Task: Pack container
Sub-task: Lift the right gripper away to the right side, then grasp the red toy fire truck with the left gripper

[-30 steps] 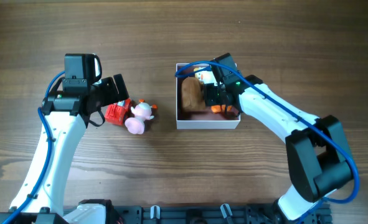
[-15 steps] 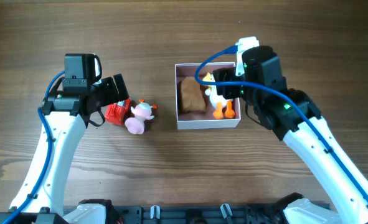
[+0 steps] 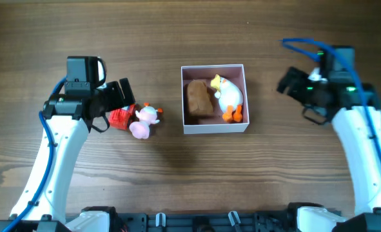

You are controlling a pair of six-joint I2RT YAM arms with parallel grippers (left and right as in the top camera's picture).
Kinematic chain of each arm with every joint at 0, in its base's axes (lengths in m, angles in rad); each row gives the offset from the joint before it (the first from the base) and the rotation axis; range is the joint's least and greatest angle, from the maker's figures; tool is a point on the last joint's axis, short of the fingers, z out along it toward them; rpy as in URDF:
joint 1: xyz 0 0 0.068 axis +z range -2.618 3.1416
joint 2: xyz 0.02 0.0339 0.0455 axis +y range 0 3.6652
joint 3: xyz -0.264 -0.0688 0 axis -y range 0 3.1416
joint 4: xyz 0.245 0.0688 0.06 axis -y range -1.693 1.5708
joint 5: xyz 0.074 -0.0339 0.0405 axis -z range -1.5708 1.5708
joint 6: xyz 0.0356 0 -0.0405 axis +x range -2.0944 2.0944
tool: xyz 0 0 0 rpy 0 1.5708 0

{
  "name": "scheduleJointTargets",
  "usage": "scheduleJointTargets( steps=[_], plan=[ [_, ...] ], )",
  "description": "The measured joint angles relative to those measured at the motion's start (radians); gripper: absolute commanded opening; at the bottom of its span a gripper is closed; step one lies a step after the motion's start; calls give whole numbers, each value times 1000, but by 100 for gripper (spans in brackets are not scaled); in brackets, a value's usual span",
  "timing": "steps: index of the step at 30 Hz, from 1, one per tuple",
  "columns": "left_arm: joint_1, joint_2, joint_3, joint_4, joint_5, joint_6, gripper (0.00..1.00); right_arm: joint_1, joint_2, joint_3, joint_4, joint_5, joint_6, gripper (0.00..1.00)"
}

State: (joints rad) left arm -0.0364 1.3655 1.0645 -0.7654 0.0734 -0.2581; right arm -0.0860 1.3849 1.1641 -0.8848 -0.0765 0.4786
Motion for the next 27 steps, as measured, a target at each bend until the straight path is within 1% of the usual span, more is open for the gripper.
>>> scheduleJointTargets(
  steps=[2, 4, 7, 9, 11, 12, 13, 16, 18, 22, 23, 25, 27],
  plan=[
    [0, 0, 0, -21, 87, -14, 100, -122, 0, 0, -33, -74, 8, 99],
    [0, 0, 0, -17, 119, -19, 99, -164, 0, 0, -40, -109, 11, 100],
    [0, 0, 15, -45, 133, -22, 99, -166, 0, 0, -40, -134, 12, 99],
    [0, 2, 63, -80, 97, -18, 98, -166, 0, 0, -40, -141, 12, 100],
    [0, 2, 100, -80, 53, 7, 95, -166, 0, 0, -40, -145, 12, 99],
    [0, 5, 106, -84, 43, 25, 89, -166, 0, 0, -40, -146, 12, 99],
    [0, 17, 106, -93, 31, 53, 81, -166, 0, 0, -40, -149, 12, 100],
    [0, 111, 107, -99, 11, 143, 83, -166, 0, 0, -39, -152, 13, 100],
    [0, 175, 108, -96, -10, 166, 82, -166, 0, 0, -39, -152, 15, 100],
    [0, 313, 108, -76, -50, 184, 81, -166, 0, 0, -39, -152, 15, 100],
    [-1, 336, 108, -69, -54, 187, 81, -166, 0, 0, -39, -152, 15, 100],
    [-2, 383, 108, -64, -81, 193, 77, -166, 0, 0, -39, -152, 15, 100],
    [-2, 406, 108, -65, -100, 195, 77, -166, 0, 0, -39, -152, 15, 99]
  ],
)
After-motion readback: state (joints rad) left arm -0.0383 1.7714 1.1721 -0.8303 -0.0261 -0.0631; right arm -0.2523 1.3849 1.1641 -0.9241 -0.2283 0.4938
